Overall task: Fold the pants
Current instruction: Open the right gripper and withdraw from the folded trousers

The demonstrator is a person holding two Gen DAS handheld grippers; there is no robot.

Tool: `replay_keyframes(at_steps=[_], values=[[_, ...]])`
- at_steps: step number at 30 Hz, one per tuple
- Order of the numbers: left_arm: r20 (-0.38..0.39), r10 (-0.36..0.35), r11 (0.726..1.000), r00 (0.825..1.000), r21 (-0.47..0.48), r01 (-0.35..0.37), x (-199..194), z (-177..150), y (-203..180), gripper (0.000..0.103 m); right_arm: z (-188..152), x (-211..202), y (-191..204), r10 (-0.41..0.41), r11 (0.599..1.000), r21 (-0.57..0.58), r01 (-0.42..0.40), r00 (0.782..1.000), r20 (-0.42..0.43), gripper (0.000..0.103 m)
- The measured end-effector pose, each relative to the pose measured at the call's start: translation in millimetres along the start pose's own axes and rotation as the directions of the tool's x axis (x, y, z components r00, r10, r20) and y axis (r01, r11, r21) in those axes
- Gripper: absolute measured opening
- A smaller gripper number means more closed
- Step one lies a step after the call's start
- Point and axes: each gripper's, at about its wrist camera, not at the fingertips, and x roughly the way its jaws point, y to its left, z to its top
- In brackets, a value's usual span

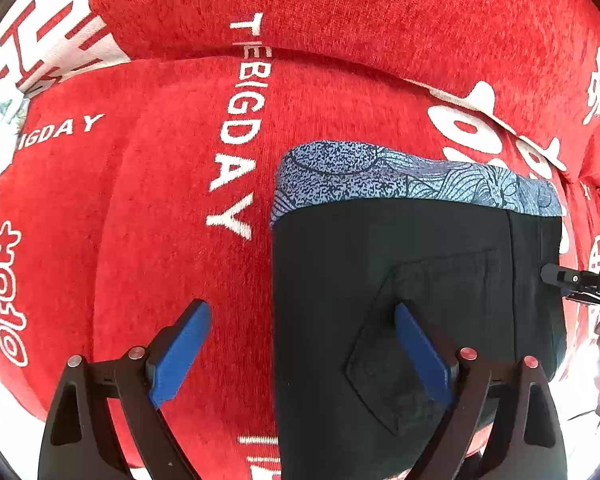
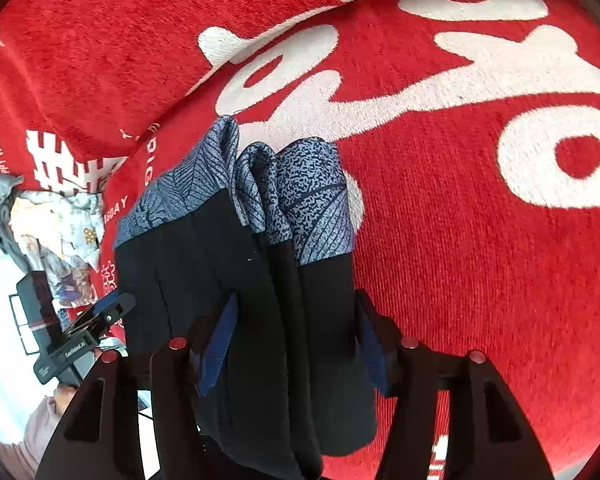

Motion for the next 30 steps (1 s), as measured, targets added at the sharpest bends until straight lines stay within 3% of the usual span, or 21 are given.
replay_keyframes(at_steps=[6,7,8,15,21,23,26,30], values=[[0.006,0.056,0.998,0.998,0.031,-0.056,-29.0,-10.5,-10.6,0.094,-10.2,-18.5,26.6,-0.166,0.983,-0.075,0.167,0.986,0.021,0.065],[0.006,0.062,0.997,0.998,0.037,-0.062,-35.1,-12.7,-13.6,0.095,-12.7,-22.7,31.1,-0.178,0.98,-0.084,0.18,0.984,0.026,0.066],[0.005,0.073,0.996,0.997,0.043,-0.073,-40.2,-14.3,-15.8,0.103,-15.7,-27.4,38.0,-0.185,0.978,-0.089,0.187,0.982,0.031,0.069],[0.019,0.104,0.993,0.994,0.063,-0.105,-76.7,-24.5,-39.7,0.103,-41.3,-60.4,84.4,-0.274,0.942,-0.171,0.288,0.956,0.102,0.08],[0.04,0.134,0.987,0.99,0.089,-0.138,-100.7,-32.5,-58.8,0.103,-61.4,-70.3,119.2,-0.368,0.89,-0.225,0.397,0.916,0.16,0.087],[0.046,0.135,0.986,0.99,0.093,-0.139,-108.6,-35.0,-62.4,0.103,-69.2,-79.4,123.7,-0.396,0.872,-0.231,0.432,0.899,0.188,0.103],[0.056,0.155,0.982,0.986,0.102,-0.16,-117.8,-37.5,-64.3,0.103,-77.3,-89.5,133.6,-0.423,0.854,-0.227,0.468,0.879,0.22,0.103],[0.048,0.176,0.978,0.983,0.103,-0.181,-125.5,-39.7,-65.3,0.103,-83.2,-96.6,140.1,-0.448,0.847,-0.212,0.488,0.868,0.213,0.103]])
